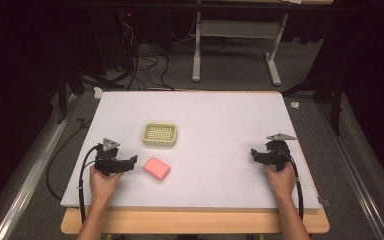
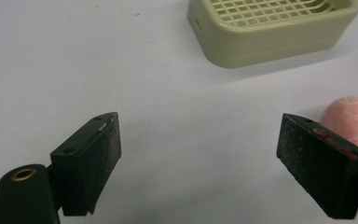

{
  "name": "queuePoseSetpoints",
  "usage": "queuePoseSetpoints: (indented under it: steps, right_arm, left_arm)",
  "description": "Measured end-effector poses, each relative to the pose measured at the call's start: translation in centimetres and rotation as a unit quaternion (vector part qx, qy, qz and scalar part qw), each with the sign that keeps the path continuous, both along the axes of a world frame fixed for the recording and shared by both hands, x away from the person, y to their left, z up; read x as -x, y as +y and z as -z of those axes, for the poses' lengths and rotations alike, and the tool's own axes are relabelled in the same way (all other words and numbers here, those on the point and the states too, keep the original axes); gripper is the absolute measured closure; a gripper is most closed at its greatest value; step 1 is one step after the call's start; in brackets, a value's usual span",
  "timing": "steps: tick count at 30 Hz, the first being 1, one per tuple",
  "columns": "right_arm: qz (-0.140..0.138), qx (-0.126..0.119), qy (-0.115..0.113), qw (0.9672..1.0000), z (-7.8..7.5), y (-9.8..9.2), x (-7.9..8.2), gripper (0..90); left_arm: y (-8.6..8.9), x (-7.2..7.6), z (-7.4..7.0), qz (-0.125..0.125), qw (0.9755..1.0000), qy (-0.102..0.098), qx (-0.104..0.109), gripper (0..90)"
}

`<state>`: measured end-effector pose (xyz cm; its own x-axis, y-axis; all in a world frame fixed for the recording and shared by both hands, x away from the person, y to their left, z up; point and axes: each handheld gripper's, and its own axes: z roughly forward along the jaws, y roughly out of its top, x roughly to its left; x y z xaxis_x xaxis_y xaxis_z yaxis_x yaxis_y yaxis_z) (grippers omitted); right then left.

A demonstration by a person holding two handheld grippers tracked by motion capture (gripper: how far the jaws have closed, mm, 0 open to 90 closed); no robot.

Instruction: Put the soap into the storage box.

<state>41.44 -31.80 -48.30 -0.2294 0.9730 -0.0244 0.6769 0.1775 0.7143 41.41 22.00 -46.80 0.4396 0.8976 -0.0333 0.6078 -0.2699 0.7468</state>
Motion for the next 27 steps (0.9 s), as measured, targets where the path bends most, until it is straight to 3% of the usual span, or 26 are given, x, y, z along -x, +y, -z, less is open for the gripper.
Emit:
queuePoseSetpoints:
  steps: [11, 21, 27]
  right_arm:
    - [-0.001, 0.001, 0.0, 1.0, 0.0, 0.0, 0.0, 19.9]
    - [0.0, 0.0, 0.0, 1.0, 0.0, 0.0, 0.0, 19.9]
    - [0.0, 0.001, -0.001, 1.0, 0.0, 0.0, 0.0, 19.9]
  left_arm:
    - [-1.7, 2.3, -1.6, 0.038, 0.9987, -0.002, 0.035, 11.9]
    - [-4.7, 3.6, -1.7, 0.082, 0.9963, 0.002, 0.028, 7.2]
    - [-6.3, 3.8, -1.3, 0.094, 0.9954, 0.008, 0.016, 4.6]
